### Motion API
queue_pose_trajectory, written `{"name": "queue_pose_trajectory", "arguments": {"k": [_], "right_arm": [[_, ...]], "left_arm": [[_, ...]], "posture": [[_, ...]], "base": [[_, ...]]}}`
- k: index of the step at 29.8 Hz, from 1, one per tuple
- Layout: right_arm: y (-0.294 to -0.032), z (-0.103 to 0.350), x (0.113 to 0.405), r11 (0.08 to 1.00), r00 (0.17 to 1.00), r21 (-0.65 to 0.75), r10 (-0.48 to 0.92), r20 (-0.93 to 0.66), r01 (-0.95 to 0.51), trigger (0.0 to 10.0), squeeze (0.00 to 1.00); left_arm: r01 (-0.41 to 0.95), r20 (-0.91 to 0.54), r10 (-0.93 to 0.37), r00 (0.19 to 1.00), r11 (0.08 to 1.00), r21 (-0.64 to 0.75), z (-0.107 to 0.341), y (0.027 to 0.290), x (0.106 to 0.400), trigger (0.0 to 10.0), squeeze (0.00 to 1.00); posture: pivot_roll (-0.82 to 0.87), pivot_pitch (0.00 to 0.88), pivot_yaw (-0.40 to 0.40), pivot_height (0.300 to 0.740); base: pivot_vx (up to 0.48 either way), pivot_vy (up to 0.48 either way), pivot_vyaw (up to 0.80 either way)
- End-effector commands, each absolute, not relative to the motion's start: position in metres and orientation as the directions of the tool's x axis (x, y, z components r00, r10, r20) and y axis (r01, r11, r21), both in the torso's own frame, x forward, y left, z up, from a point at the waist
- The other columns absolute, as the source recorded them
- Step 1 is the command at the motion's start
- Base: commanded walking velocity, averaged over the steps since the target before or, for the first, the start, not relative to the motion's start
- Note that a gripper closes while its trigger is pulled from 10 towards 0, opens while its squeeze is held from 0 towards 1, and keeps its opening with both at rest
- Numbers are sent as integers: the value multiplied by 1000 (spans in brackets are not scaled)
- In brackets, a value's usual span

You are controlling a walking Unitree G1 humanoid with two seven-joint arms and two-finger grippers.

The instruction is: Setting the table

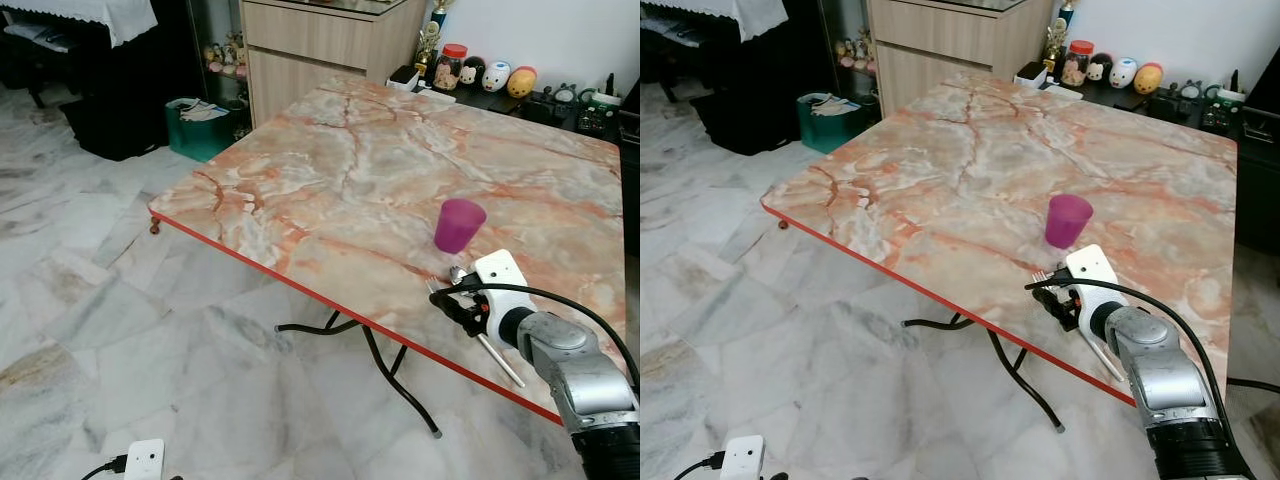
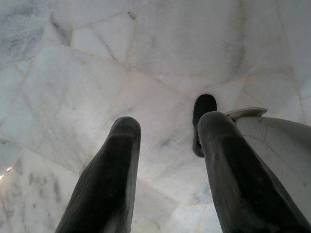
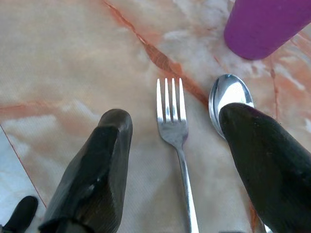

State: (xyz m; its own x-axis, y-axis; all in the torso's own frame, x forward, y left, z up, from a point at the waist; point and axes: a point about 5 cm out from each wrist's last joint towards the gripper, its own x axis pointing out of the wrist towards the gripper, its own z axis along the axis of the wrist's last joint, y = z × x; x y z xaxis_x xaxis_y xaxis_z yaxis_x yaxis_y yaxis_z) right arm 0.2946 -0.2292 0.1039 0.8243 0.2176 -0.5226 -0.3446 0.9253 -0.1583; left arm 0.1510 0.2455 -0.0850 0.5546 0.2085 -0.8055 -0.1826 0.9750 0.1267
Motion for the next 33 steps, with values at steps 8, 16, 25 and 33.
{"name": "queue_pose_trajectory", "arguments": {"k": [8, 16, 25, 33], "right_arm": [[-239, 90, 291, 961, 811, -47, 205, -547, -274, 10000, 0], [-249, 81, 290, 973, 815, 31, 208, -541, -228, 10000, 0], [-251, 78, 292, 973, 820, 45, 216, -531, -228, 10000, 0], [-246, 73, 292, 968, 817, 41, 232, -529, -248, 9098, 0]], "left_arm": [[-163, -822, 198, 533, 978, 129, -87, 246, 147, 10000, 0], [-153, -823, 196, 533, 979, 134, -87, 246, 148, 10000, 0], [-140, -823, 194, 534, 980, 140, -86, 247, 148, 10000, 0], [-136, -824, 195, 533, 980, 144, -86, 248, 148, 10000, 0]], "posture": [[11, 0, -17, 740], [14, 0, -14, 740], [19, 0, -13, 740], [22, 0, -11, 740]], "base": [[0, 0, 0], [0, 0, 0], [0, 0, 0], [0, 0, 0]]}}
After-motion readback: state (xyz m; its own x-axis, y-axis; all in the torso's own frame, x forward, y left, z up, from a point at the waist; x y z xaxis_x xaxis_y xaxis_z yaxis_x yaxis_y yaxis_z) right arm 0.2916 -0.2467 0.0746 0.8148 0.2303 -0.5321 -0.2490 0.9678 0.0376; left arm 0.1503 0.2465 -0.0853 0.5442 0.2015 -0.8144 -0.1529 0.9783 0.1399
